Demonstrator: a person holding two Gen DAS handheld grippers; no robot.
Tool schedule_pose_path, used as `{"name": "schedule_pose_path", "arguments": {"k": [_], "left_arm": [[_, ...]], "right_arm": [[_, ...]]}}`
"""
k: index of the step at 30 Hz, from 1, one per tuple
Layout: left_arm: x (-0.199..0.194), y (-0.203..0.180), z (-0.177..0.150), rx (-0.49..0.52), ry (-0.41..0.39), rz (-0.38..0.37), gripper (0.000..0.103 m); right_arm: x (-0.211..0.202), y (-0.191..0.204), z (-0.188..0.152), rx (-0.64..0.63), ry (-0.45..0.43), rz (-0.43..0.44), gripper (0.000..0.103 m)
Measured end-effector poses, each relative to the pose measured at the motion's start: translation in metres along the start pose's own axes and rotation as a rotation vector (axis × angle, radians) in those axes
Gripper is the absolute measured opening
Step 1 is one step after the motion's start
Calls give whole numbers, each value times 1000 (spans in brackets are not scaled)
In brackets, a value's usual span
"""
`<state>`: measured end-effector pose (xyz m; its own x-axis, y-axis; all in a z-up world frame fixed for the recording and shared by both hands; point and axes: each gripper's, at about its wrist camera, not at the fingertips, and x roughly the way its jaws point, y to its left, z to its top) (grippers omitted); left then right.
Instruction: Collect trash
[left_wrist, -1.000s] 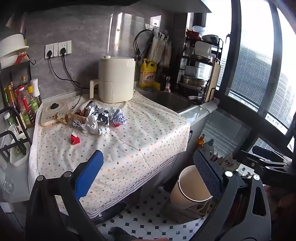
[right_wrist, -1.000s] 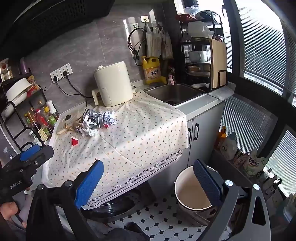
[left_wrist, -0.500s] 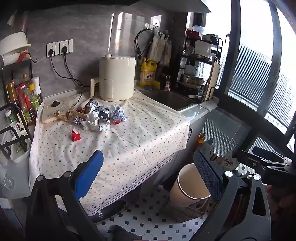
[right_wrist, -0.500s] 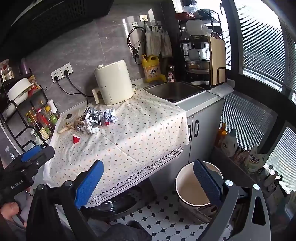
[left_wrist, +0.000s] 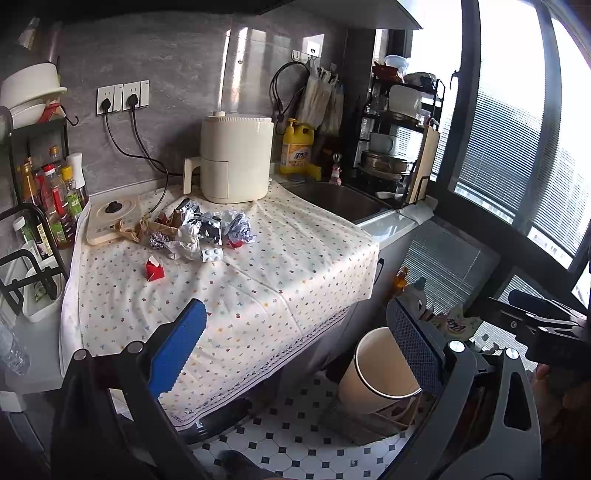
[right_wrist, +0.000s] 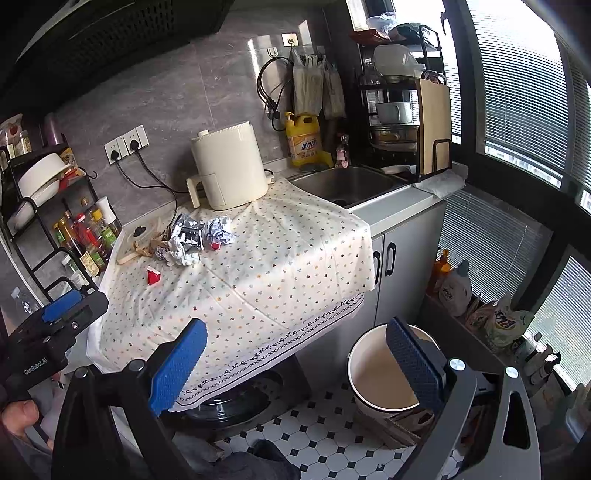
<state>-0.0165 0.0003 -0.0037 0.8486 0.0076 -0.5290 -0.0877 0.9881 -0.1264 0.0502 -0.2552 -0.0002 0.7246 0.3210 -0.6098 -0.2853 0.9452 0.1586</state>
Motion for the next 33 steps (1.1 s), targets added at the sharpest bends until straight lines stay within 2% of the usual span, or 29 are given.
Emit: {"name": "schedule_pose_path", "arguments": {"k": [20, 26, 33], "left_arm": [[-1, 1, 6, 11, -18, 8, 97], [-6, -2, 3, -6, -24, -32, 97], [-17, -2, -1, -9, -34, -27, 97]], "right_arm": [[-1, 0, 4, -11, -9, -4, 95], [-3, 0, 3, -18, -19, -4, 95], [-8, 0, 1, -22, -20, 11, 95]]}}
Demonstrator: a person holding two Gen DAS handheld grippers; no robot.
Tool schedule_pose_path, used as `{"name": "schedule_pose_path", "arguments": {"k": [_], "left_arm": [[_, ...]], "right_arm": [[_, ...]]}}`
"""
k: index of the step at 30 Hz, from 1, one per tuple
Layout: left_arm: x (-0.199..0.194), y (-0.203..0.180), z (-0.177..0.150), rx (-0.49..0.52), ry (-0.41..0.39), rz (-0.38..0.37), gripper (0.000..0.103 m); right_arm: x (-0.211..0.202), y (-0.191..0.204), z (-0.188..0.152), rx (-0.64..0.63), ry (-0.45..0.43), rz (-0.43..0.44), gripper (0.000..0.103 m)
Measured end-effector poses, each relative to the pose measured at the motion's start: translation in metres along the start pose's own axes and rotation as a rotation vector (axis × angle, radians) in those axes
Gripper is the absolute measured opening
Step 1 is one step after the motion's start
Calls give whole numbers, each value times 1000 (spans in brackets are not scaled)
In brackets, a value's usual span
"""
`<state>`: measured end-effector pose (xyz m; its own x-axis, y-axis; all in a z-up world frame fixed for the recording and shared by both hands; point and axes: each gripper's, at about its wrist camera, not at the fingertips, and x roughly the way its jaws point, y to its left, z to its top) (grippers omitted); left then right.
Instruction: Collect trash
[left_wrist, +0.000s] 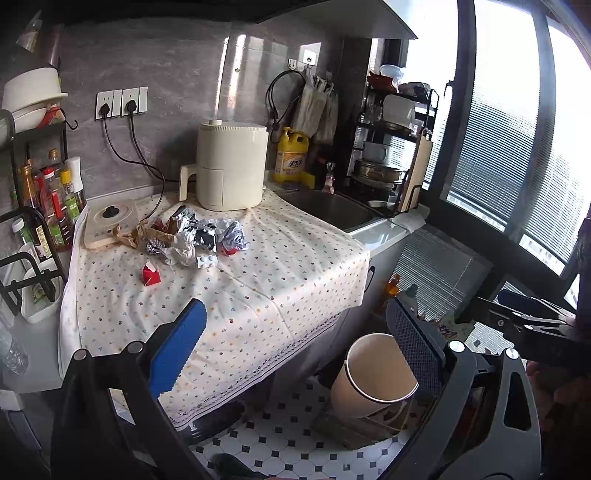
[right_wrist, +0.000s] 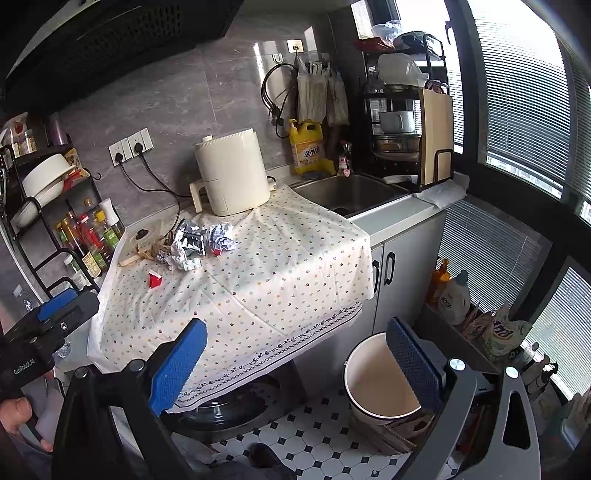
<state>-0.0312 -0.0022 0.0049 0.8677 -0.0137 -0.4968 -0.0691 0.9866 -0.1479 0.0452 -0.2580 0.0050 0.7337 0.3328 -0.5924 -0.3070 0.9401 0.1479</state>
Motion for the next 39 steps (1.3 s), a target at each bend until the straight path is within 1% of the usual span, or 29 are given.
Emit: {"name": "schedule_pose_path", "arguments": {"k": [13, 18, 23, 27, 32, 34, 37, 38, 39], "left_arm": [[-4, 2, -5, -29, 8, -2, 97], [-4, 5, -6, -38, 15, 2, 97], [-1, 17, -9, -57, 27, 16, 97], [3, 36, -9, -93, 30, 40, 97], [14, 72, -4, -144, 34, 84, 97], [21, 88, -1, -173, 42, 101, 94], [31, 113, 5, -209, 39, 132, 90], [34, 121, 7, -220, 39, 144, 87], [38, 128, 8, -233, 41, 153, 83]], "right_arm": [[-3, -2, -7, -3, 18, 17, 95], [3, 2, -4, -14, 35, 33, 95], [17, 9, -1, -25, 56, 47, 95], [34, 22, 6, -44, 73, 58, 95], [66, 46, 16, -71, 114, 100, 95], [77, 58, 22, -83, 128, 129, 92], [96, 78, 31, -122, 140, 167, 92], [104, 85, 32, -132, 149, 174, 91], [112, 92, 35, -137, 161, 184, 88]]}}
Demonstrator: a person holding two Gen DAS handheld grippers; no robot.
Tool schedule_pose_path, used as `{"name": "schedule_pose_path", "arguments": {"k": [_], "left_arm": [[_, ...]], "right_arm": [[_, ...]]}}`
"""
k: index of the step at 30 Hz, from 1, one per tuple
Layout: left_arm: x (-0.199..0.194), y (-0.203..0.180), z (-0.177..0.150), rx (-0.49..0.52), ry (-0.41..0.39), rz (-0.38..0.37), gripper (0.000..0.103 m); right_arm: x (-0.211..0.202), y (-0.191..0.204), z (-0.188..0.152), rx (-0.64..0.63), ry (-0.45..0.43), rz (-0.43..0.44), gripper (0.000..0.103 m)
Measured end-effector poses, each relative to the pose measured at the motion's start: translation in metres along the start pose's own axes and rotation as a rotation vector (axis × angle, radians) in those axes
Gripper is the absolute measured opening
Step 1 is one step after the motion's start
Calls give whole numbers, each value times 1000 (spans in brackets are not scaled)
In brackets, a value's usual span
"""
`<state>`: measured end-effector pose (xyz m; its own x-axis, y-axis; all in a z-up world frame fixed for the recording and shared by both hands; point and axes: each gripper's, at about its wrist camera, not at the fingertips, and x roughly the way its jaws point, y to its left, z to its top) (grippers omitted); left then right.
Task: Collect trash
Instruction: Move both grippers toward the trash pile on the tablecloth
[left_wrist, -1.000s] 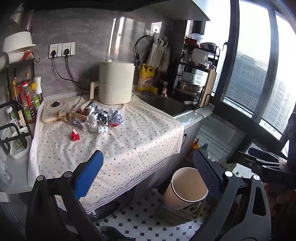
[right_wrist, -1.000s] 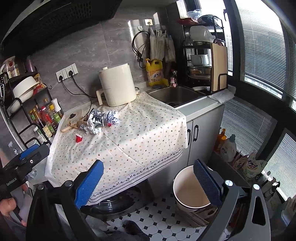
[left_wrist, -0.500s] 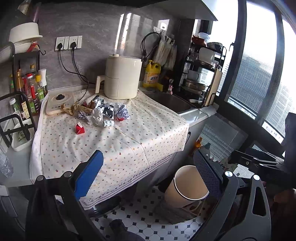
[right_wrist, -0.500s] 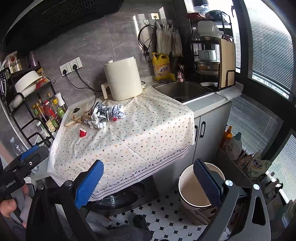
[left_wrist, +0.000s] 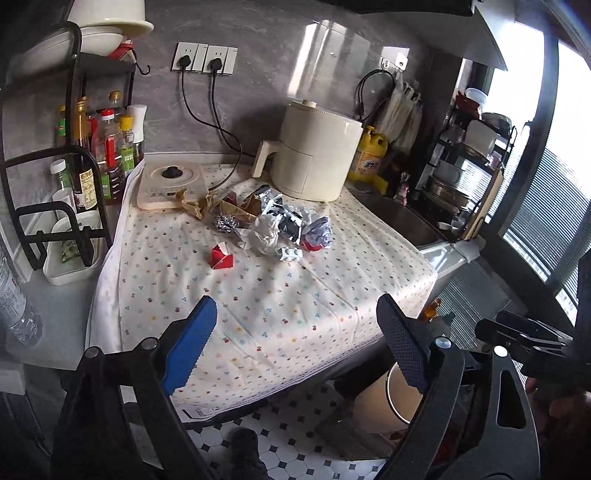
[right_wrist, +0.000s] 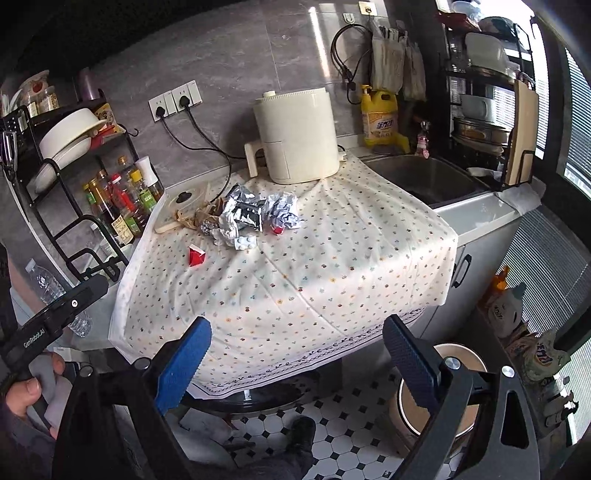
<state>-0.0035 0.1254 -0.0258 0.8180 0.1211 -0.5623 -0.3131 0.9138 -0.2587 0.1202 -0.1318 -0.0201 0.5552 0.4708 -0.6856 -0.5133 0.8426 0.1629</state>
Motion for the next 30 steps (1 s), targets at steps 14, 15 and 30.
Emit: {"name": "schedule_pose_path", "arguments": {"k": [14, 15, 30], "left_arm": [[98, 73, 32, -84, 74, 38, 56], [105, 77, 33, -88, 81, 34, 52], [215, 117, 38, -119, 217, -14, 57]], "right_arm": [[134, 37, 61, -12, 163, 61, 64], [142, 40, 63, -13, 176, 59, 62], [223, 52, 78, 36, 277, 25, 56]]}}
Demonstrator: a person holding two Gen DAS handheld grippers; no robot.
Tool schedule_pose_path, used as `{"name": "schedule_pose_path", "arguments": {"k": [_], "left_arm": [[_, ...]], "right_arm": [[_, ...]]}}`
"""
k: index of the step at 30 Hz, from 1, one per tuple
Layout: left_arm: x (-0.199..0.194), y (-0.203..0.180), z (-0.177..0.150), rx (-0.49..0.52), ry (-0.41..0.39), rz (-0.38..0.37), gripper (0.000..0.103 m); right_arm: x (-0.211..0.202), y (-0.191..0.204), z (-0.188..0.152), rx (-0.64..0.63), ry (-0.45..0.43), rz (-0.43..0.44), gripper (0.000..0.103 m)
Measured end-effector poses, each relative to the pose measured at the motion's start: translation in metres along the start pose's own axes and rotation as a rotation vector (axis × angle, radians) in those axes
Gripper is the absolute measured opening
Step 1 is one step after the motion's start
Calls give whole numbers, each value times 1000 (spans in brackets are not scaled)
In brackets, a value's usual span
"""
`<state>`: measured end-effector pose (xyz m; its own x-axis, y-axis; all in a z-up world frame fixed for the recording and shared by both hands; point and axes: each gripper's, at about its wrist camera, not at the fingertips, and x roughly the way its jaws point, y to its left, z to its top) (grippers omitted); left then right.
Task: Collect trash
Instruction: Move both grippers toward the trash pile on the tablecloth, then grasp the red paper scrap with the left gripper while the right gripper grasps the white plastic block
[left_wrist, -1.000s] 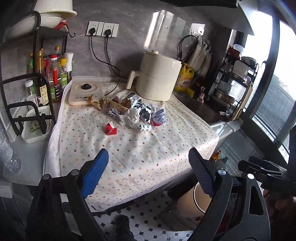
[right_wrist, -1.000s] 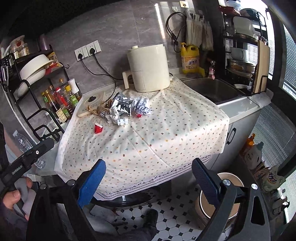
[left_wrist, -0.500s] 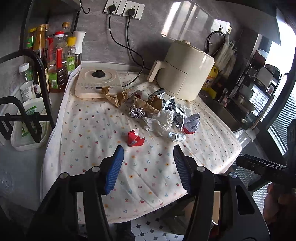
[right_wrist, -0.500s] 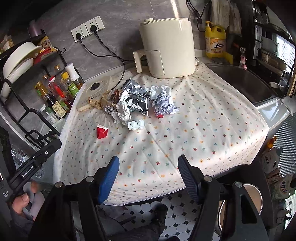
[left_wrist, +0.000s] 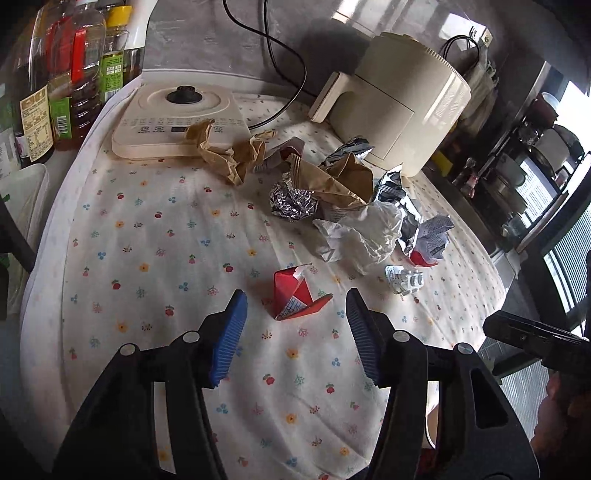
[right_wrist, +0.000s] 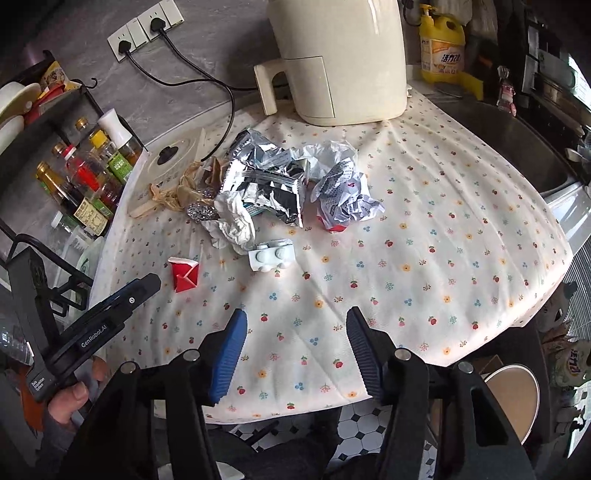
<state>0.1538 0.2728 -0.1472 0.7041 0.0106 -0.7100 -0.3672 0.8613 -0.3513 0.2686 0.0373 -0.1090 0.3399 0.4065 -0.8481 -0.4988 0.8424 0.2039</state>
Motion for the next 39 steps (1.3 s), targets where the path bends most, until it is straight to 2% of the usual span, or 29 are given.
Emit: {"name": "schedule_pose_path", "arguments": {"k": [7, 11, 13, 14, 20, 23, 24, 25, 26, 28, 30, 32, 35, 36, 37, 38, 39], "left_arm": [[28, -8, 4, 51, 49, -29, 62], [39, -14, 3, 92, 60, 0, 62], [43, -17, 5, 122, 69, 20, 46], [45, -18, 5, 137, 81, 28, 32], [37, -12, 9, 115, 83, 48, 29], [30, -13, 9, 106, 72, 75, 29], [27, -15, 9, 106, 66, 84, 29], [24, -18, 9, 104, 59, 93, 29], [19, -22, 10, 102, 50, 101, 29], [9, -33, 9, 99, 31, 111, 29], [-2, -50, 6, 102, 5, 115, 29], [-8, -64, 2, 95, -10, 125, 29], [-18, -75, -2, 38, -28, 113, 29], [-21, -78, -4, 36, -36, 118, 29], [-22, -81, -5, 39, -38, 127, 29], [-22, -82, -6, 35, -34, 131, 29], [-22, -81, -7, 28, -30, 129, 29]], "right_arm": [[19, -10, 9, 45, 20, -26, 56], [31, -7, 15, 26, 19, -26, 56], [39, -5, 18, 13, 21, -21, 56], [44, -4, 19, 5, 20, -14, 56], [71, 6, 29, -26, 22, 42, 56], [83, 16, 32, -73, 25, 80, 60], [88, 18, 32, -88, 31, 92, 46], [91, 19, 32, -95, 44, 102, 15], [91, 18, 32, -95, 49, 101, 7], [78, 10, 28, -77, 26, 117, 3], [61, 1, 22, -88, 3, 149, 2], [51, -9, 19, -91, -2, 148, 3], [47, -23, 21, -69, 11, 192, 8], [46, -26, 22, -69, 3, 187, 28], [45, -30, 22, -61, -15, 178, 54], [45, -32, 22, -54, -29, 173, 58], [47, -33, 23, -51, -23, 176, 57]]}}
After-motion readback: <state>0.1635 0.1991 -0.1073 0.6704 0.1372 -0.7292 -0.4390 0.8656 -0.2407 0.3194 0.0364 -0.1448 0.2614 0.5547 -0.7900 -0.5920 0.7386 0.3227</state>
